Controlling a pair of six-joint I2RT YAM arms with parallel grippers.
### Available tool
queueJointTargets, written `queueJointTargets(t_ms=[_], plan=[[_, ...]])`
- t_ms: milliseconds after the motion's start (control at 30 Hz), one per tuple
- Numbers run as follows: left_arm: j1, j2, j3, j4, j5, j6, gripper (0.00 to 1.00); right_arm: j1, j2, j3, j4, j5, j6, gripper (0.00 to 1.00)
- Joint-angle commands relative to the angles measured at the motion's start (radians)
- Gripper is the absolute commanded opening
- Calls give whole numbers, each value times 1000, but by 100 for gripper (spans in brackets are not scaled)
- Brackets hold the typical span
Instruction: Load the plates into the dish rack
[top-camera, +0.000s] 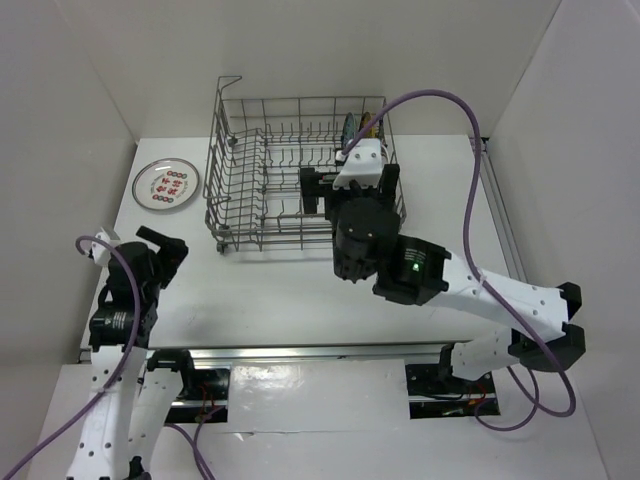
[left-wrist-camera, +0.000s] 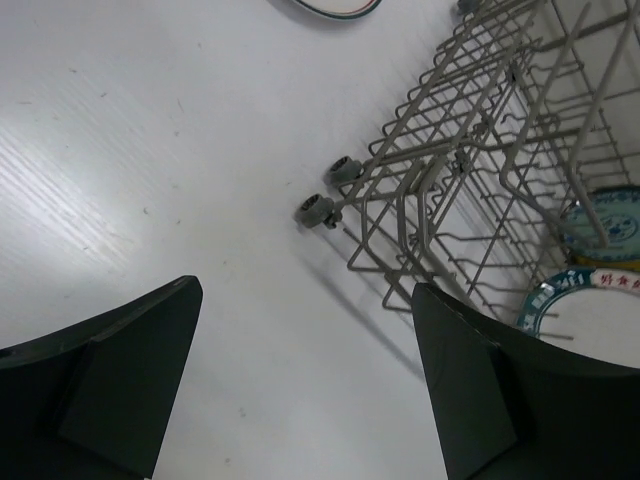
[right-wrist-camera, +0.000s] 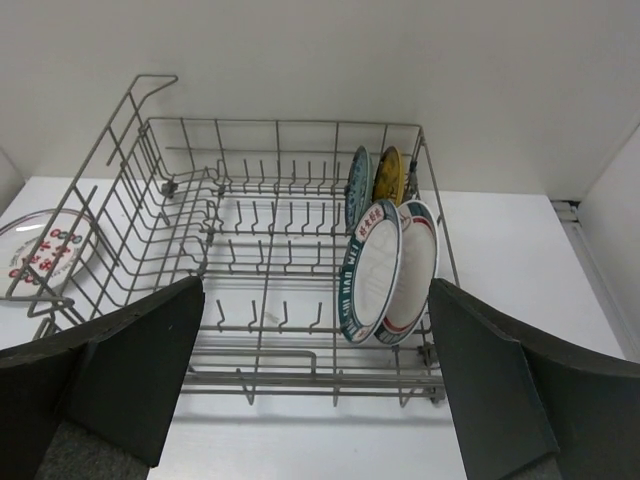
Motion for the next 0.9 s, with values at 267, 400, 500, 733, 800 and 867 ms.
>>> queueJointTargets(t_ms=[267,400,500,733,800,867], plan=[[367,274,-240,586,374,-191,100,369,-122,-114,67,286,-117,100],[436,461,-313,896,510,-253,100,499,-131,-147,173,324,-223,100],[426,627,-387,1205,520,-284,100,555,-106,-156,164,324,-214,100],[426,991,-417,1542,532,-376,100,589,-57,-207,152,273,-154,100],[426,1054,-408,1622,521,-392,100,598,-57,-207,142,262,-128,100],[392,1121,-395,1671,474,-402,100,599,-57,-217,120,262,-107,100]])
